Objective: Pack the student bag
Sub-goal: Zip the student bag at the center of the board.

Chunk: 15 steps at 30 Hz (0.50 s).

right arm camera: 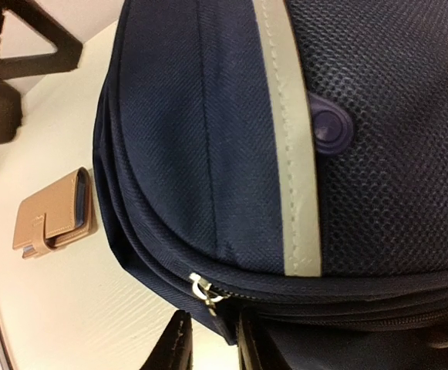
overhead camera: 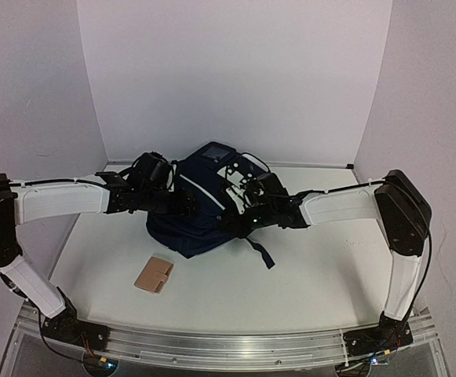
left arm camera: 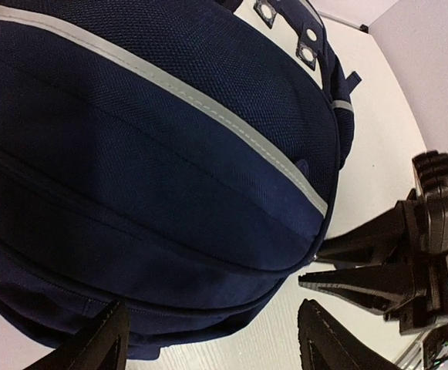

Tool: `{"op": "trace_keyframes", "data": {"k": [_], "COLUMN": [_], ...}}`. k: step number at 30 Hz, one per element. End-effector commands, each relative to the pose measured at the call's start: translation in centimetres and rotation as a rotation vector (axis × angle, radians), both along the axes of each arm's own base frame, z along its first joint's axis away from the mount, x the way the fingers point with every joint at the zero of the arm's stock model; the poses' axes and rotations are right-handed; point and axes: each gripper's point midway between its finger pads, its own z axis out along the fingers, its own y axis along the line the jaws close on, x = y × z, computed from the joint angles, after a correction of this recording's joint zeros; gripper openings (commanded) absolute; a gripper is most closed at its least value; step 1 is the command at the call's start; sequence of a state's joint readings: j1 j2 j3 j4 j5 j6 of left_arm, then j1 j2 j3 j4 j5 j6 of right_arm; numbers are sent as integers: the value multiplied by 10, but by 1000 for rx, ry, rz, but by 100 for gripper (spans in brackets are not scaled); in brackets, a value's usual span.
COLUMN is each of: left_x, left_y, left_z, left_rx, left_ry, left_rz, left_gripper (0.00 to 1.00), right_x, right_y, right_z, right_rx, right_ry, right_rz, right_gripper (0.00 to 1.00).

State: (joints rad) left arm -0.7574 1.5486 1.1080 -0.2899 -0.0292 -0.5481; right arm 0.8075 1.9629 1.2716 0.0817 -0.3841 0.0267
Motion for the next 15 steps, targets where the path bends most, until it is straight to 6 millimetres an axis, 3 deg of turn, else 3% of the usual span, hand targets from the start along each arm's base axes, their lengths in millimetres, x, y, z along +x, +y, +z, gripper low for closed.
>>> {"op": "trace_keyframes", "data": {"k": [1, 4, 9, 12, 15], "left_x": [32, 42, 57, 59, 56], "left_y": [-26, -39, -54, -50, -37], "left_z": [33, 24, 5, -3, 0], "left_rx": [-159, -182, -173, -157, -142], "left_ry": [-60, -33, 17, 31, 15], "left_rz": [65, 71, 96, 124, 155], "left_gripper": [76, 77, 72, 58, 32], "right_x": [2, 0, -1, 0, 4], "right_y": [2, -2, -7, -14, -25], "right_z": [17, 24, 30, 33, 29], "right_rx": [11, 13, 5, -12, -55], "right_ry": [-42, -44, -59, -72, -97], "right_rz": [-9, -12, -24, -42, -60], "right_gripper": [9, 1, 0, 0, 0]}}
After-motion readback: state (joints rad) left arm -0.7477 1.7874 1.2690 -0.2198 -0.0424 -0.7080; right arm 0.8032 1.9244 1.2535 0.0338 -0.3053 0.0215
